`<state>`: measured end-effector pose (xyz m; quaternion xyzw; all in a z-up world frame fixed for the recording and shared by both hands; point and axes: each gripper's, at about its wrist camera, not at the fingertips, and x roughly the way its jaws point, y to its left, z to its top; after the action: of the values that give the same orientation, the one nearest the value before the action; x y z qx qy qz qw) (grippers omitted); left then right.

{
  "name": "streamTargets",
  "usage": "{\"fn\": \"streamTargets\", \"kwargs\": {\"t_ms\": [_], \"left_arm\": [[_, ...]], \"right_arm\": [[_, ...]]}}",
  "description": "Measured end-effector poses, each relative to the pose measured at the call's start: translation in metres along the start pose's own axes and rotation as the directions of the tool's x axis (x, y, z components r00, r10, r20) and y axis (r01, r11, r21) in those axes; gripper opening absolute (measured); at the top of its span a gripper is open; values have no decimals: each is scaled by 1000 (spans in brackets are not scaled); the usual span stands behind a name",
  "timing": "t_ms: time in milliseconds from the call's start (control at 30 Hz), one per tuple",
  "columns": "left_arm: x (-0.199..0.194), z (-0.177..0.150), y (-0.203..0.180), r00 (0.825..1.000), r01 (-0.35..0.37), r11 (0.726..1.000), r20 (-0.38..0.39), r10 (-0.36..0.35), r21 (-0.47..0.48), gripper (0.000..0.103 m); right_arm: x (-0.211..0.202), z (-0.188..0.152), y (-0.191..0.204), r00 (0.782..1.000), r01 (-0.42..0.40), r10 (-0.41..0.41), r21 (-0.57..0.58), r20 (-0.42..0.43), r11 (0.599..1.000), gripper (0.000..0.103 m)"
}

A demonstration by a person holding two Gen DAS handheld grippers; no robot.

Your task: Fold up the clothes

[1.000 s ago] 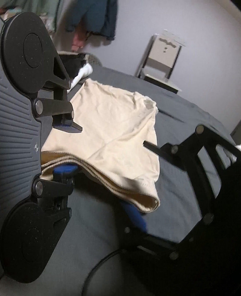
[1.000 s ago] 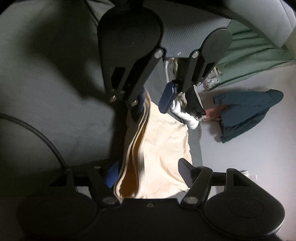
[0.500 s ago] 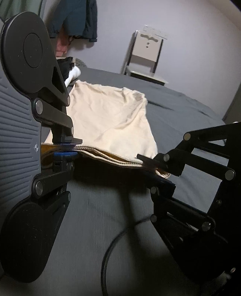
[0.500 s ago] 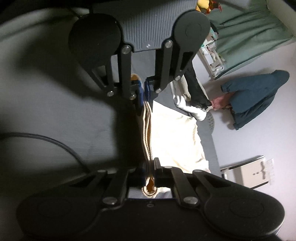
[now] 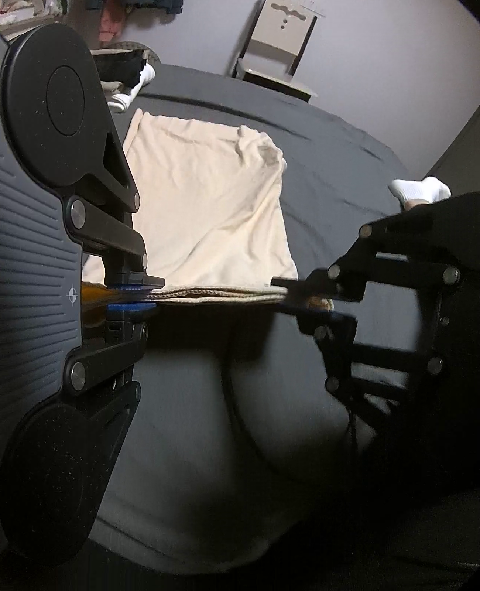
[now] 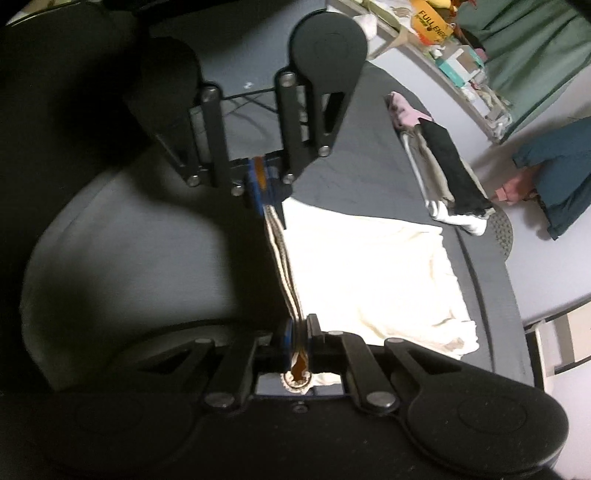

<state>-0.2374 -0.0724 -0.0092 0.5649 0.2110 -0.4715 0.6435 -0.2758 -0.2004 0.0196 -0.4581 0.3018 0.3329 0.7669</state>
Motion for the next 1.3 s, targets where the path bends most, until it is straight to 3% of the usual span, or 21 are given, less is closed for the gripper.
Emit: {"fn": "streamTargets", "kwargs": {"t_ms": [200,367,567,767,833,900,1000,1033,1067,1200,1300], "left_arm": [[17,4,67,994,-112,987,-12,112,-116,7],[50,8,104,986,-165,978,-58,158,-131,7],[100,2,128,986,-151,966,-100,133,-209,7],[125,-8,130,991,-111,950,-106,83,-291,7],[129,-11,128,990,-112,945,-112,81,-307,7],[130,-14,129,990,-126,939,-108,95,-322,13],[127,-17,132,981,-190,923,-111,162,-335,53],[126,-18,134,974,-223,913,-115,195,-340,74],[124,-20,136,968,-249,904,-114,223,-347,82],[111,-32,147,964,-267,873,-108,244,-409,85],[98,-43,148,968,-246,847,-79,237,-472,85]], "right_arm": [[25,8,-58,995,100,-100,116,-11,988,8],[57,6,-93,989,145,-142,167,-29,975,8],[99,3,-130,991,131,-123,231,-48,964,8],[119,-13,-139,997,69,-58,319,-44,945,10],[122,-18,-139,998,67,-57,343,-39,937,18],[124,-22,-141,998,63,-55,364,-32,929,33],[125,-28,-142,998,63,-55,394,-33,917,39],[125,-30,-143,998,55,-48,410,-29,910,39],[126,-32,-145,999,49,-43,429,-22,902,39],[113,-41,-155,998,44,-60,507,15,861,42],[91,-57,-167,996,24,-70,605,53,796,43]]}}
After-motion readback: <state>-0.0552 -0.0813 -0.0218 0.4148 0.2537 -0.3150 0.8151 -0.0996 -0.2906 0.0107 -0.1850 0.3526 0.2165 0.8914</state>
